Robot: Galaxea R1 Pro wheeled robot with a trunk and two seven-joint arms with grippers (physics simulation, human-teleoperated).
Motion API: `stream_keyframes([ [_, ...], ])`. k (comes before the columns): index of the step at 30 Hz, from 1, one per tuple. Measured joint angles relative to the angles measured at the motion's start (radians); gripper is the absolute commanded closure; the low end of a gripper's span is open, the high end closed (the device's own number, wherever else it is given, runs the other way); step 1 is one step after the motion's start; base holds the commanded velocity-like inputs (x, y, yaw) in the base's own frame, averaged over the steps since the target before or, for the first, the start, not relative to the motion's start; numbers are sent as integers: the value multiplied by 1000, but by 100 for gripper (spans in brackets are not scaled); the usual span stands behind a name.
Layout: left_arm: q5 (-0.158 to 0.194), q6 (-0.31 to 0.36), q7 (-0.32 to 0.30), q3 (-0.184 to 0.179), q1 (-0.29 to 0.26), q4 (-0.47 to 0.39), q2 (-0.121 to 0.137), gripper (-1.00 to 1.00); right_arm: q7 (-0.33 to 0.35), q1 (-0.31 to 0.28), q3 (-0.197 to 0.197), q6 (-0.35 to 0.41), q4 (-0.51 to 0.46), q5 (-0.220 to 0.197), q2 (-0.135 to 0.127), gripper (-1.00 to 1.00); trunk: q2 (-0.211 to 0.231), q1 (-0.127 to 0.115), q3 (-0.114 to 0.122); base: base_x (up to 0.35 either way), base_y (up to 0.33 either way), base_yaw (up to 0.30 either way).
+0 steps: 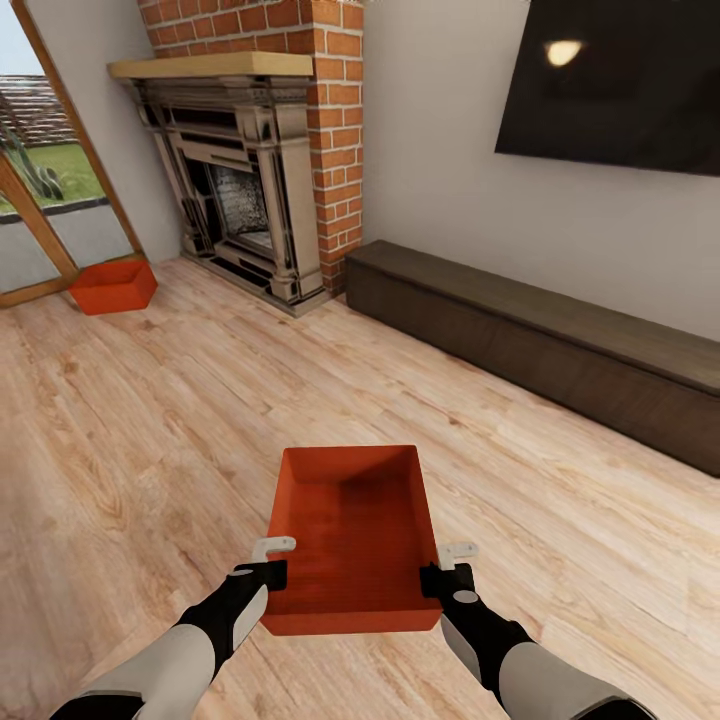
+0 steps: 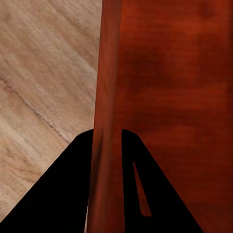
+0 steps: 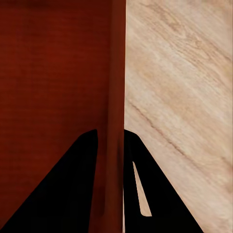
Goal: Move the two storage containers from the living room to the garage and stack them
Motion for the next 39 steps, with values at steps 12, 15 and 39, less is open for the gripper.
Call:
stream_keyframes([
  [12,0,-1,0,0,0,0,0,100,0,0,2,-2,1,-3,0,100,84,-46,38,0,0,0],
  [15,0,-1,0,0,0,0,0,100,0,0,2,-2,1,-3,0,100,105,-58,47,0,0,0],
  [39,0,0,0,0,0,0,0,100,0,0,0,0,0,1,0,100,273,-150,122,0,0,0],
])
